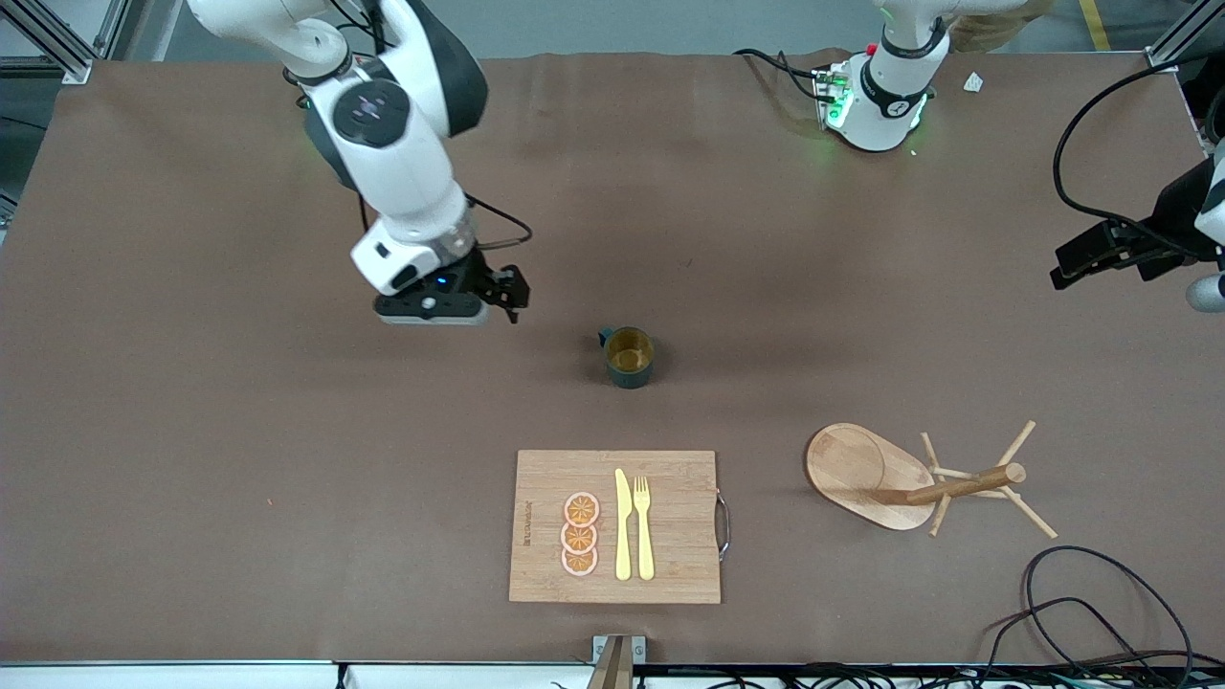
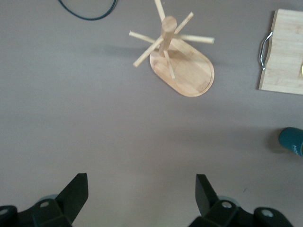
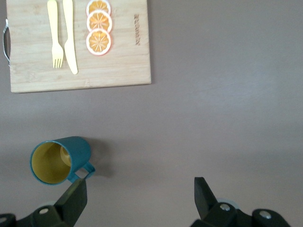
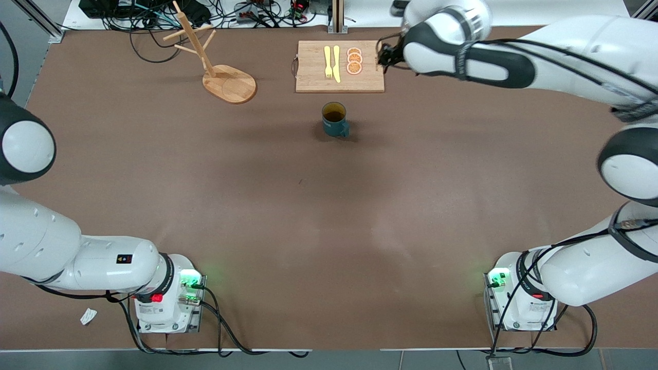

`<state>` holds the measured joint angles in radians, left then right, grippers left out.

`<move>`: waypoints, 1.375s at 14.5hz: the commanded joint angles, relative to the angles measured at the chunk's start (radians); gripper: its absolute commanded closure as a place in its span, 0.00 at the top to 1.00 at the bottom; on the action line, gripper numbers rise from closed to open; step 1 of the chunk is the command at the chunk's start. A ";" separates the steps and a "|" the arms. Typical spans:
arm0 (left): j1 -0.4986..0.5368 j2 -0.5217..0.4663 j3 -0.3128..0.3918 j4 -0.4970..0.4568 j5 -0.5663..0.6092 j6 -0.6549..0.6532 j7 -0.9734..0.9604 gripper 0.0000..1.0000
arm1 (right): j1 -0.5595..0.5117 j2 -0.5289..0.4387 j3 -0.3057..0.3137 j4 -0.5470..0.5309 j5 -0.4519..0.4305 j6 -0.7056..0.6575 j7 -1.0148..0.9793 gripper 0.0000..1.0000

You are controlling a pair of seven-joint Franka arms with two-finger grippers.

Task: Transfer cup from left to right arm and place
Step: 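Lower the right gripper around the rim of the teal mug, then close the right gripper on the mug rim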

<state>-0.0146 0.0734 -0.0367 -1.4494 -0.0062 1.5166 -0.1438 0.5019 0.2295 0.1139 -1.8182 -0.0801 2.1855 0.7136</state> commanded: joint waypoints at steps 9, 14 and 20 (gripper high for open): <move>0.013 -0.053 -0.039 -0.051 0.000 -0.006 0.000 1.00 | 0.106 0.336 -0.013 0.298 -0.095 0.040 0.099 1.00; 0.013 -0.041 -0.040 -0.019 0.002 -0.006 0.001 1.00 | 0.133 0.442 -0.013 0.355 -0.099 0.071 0.101 1.00; 0.015 -0.034 -0.032 -0.014 0.002 -0.007 0.004 1.00 | 0.179 0.498 -0.019 0.355 -0.104 0.125 0.102 1.00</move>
<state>-0.0069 0.0413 -0.0675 -1.4730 -0.0062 1.5133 -0.1456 0.6577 0.7055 0.1064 -1.4858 -0.1587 2.3067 0.7934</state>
